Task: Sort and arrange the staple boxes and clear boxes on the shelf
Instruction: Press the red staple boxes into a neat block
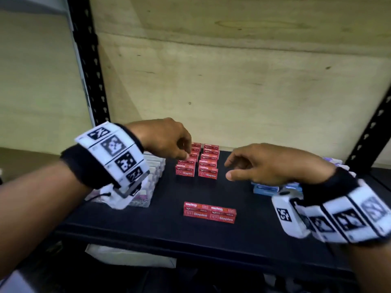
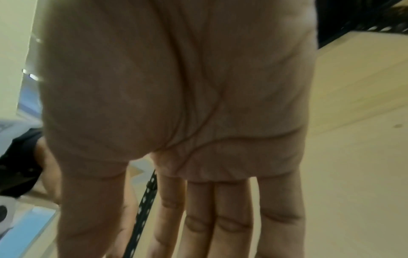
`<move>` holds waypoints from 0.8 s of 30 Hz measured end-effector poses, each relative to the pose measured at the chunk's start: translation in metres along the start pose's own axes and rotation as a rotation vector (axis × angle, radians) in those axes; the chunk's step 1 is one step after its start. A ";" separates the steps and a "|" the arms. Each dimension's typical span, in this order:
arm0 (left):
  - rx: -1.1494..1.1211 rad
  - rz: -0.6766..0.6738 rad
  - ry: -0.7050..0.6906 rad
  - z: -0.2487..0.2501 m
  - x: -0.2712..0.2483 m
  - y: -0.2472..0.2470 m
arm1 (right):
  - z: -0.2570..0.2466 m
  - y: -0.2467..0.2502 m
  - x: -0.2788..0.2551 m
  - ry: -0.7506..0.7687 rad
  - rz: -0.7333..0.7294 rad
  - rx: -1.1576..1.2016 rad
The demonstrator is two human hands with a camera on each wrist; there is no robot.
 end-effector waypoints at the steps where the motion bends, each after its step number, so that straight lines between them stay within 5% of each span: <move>1: 0.009 -0.037 0.010 -0.004 0.008 0.002 | -0.001 0.004 0.011 -0.001 -0.011 -0.033; 9: 0.037 -0.257 0.047 -0.024 0.059 -0.009 | -0.004 0.009 0.094 -0.061 -0.086 -0.170; 18: 0.123 -0.410 0.067 -0.035 0.085 -0.026 | -0.006 -0.008 0.134 -0.063 -0.329 -0.213; 24: 0.086 -0.212 0.072 -0.031 0.088 -0.041 | -0.004 -0.010 0.141 -0.085 -0.350 -0.224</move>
Point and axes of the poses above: each hand's wrist, its own x-axis towards the middle knuckle, its own y-axis out of the back of the hand, z = x × y, the point moved 1 cm from there along x, towards the middle knuckle, and after that the axes turned 8 degrees about -y, right-handed, at the moved point
